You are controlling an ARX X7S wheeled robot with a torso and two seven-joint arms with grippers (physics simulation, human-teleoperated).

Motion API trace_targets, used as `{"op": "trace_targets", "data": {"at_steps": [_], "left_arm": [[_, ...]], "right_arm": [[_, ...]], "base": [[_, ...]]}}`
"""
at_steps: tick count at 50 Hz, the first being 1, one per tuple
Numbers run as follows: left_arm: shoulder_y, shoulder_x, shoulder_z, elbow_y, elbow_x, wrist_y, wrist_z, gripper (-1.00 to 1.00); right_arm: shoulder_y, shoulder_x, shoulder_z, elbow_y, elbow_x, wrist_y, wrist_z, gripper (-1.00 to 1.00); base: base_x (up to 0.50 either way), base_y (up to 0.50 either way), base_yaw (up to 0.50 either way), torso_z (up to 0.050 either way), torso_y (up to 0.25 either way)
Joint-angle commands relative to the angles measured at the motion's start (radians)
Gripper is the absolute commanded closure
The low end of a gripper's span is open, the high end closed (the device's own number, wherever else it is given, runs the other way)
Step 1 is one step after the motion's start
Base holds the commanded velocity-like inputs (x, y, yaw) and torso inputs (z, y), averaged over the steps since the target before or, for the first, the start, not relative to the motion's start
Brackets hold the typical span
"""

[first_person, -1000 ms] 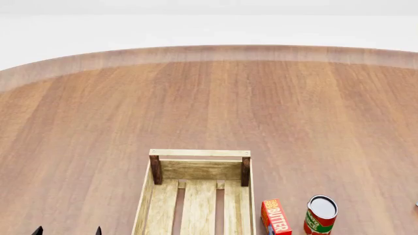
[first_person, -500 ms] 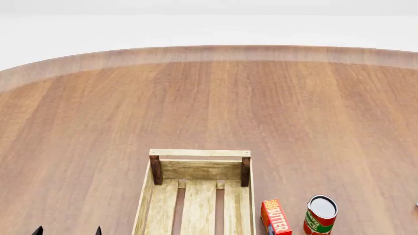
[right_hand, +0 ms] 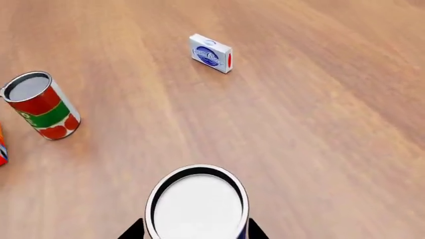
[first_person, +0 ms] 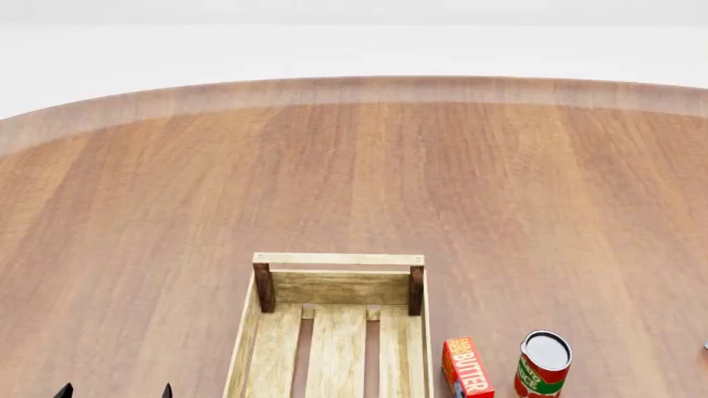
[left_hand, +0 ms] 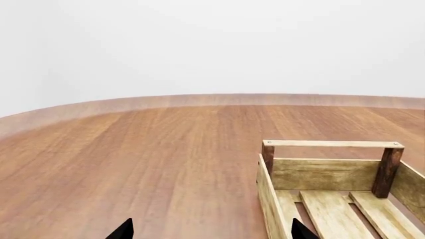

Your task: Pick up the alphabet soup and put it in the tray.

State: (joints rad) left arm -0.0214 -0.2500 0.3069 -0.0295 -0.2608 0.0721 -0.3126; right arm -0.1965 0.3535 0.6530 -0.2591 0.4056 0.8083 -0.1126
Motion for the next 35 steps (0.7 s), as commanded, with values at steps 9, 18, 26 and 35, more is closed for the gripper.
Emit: {"op": "trace_targets", "data": {"at_steps": [9,18,26,35], "left_arm": [[0.002,-0.007,0.007,0.007,-0.006,0.001,-0.007,-1.00],[0.004,-0.010,0.009,0.011,-0.009,0.002,-0.010,-1.00],[0.002,-0.012,0.012,0.010,-0.010,0.003,-0.012,-1.00],[0.000,-0.014,0.014,0.008,-0.012,0.005,-0.015,-1.00]], "right_arm": [[-0.006,0.007,0.006,-0.284,0.095,0.072,-0.025,1.00],[0.026,0.019,-0.008,-0.430,0.154,0.164,0.008,1.00],[0.082,0.026,-0.048,-0.539,0.205,0.247,0.050,1.00],[0.168,0.021,-0.140,-0.612,0.254,0.306,0.081,1.00]], "base": [[0.00,0.00,0.00,0.000,0.001],[0.00,0.00,0.00,0.000,0.000],[0.00,0.00,0.00,0.000,0.000],[0.00,0.00,0.00,0.000,0.001]]}}
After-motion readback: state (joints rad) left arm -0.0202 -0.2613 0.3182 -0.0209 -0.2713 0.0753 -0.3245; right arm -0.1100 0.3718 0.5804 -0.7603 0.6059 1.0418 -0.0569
